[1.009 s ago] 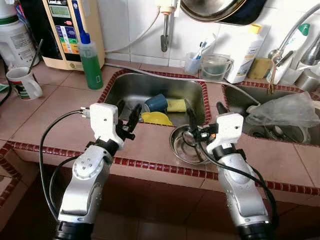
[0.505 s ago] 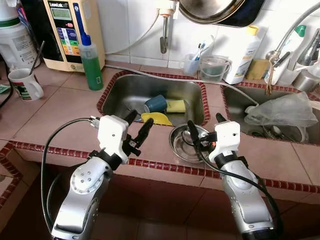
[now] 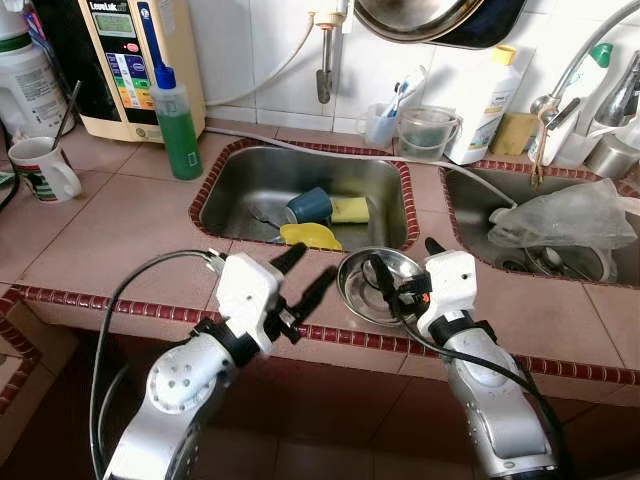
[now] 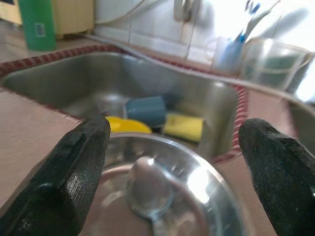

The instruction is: Kitchen organization

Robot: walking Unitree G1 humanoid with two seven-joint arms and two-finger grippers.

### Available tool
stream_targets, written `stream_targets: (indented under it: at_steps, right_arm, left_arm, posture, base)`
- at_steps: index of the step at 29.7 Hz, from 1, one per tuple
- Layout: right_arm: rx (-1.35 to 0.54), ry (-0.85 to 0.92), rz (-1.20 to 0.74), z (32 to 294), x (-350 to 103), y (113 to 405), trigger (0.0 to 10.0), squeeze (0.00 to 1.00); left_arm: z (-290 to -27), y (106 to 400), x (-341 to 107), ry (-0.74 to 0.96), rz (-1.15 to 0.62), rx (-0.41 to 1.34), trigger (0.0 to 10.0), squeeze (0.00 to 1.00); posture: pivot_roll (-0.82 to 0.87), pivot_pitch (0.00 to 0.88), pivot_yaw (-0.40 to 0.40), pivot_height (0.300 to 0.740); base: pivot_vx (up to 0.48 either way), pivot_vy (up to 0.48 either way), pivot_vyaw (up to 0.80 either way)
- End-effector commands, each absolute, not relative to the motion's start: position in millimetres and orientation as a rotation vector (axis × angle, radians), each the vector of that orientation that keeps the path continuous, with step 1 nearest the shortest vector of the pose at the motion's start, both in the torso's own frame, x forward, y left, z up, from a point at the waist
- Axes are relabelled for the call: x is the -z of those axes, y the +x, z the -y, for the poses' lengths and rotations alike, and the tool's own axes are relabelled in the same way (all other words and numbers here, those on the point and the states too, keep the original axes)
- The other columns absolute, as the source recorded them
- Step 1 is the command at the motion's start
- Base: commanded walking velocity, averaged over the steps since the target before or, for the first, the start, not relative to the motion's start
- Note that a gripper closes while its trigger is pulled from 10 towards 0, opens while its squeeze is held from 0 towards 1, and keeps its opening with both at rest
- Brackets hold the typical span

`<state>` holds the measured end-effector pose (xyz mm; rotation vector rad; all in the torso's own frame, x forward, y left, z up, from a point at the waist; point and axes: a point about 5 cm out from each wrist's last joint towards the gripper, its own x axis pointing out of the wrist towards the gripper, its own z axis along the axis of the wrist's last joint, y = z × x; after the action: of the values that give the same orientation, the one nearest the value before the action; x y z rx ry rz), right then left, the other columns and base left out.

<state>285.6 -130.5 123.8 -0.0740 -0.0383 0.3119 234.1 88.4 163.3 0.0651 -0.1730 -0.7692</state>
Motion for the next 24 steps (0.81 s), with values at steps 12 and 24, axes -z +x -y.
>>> stream_targets:
  at_steps: [12, 24]
  right_arm:
    - [-0.427, -0.026, -0.117, 131, -124, 289, 10.0, 0.0]
    - [-0.494, 0.001, -0.203, 136, -129, 296, 10.0, 0.0]
  left_arm:
    - [-74, 213, -165, 0.054, 0.142, 0.866, 10.0, 0.0]
    - [-81, 209, -170, 0.063, 0.147, 0.844, 10.0, 0.0]
  posture:
    - [-0.01, 0.09, -0.047, 0.74]
    - [0.02, 0.098, -0.083, 0.74]
  base:
    - [0.0, 0.0, 0.0]
    - [0.0, 0.0, 0.0]
